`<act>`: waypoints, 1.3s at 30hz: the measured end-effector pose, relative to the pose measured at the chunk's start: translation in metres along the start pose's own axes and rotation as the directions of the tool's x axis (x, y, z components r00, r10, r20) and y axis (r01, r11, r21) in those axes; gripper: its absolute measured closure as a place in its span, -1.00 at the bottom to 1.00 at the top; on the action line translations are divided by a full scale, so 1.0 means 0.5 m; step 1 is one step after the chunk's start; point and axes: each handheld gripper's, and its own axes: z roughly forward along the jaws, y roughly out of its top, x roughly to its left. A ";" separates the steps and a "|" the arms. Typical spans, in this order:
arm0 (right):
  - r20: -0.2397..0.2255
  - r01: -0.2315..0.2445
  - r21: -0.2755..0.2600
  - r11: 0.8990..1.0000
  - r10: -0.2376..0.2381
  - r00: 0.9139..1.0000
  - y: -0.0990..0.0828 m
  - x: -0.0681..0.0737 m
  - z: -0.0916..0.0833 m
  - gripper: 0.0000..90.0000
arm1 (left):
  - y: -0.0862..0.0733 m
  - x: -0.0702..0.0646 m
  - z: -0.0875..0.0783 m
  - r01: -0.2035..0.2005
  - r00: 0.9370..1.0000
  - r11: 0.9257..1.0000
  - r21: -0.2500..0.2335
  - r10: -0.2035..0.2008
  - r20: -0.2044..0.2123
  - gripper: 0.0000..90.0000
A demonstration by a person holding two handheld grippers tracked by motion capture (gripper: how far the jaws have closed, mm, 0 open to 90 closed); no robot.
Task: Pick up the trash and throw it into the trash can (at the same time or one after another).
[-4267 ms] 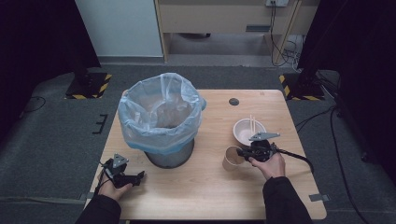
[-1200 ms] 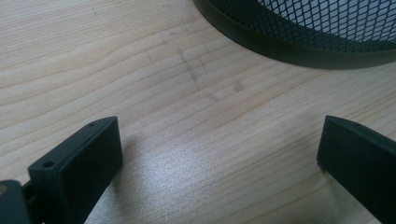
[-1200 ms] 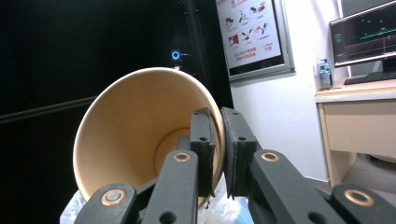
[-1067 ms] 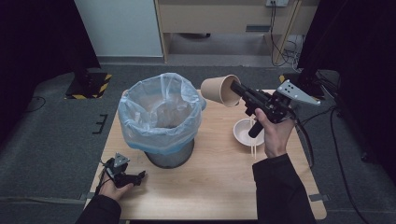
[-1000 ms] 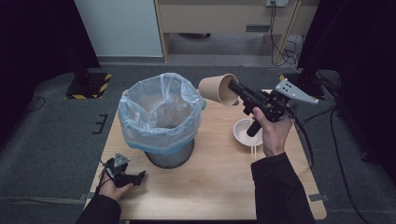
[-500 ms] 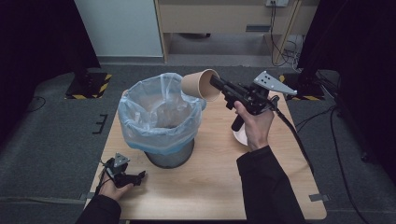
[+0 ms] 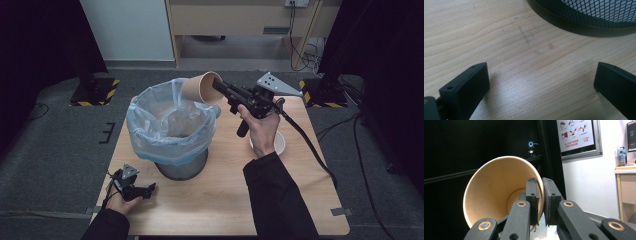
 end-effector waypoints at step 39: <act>0.121 0.038 0.093 0.995 -0.049 0.991 -0.027 -0.047 -0.001 0.14 | 0.000 0.000 0.000 -0.002 1.000 1.000 0.000 0.002 0.001 -1.00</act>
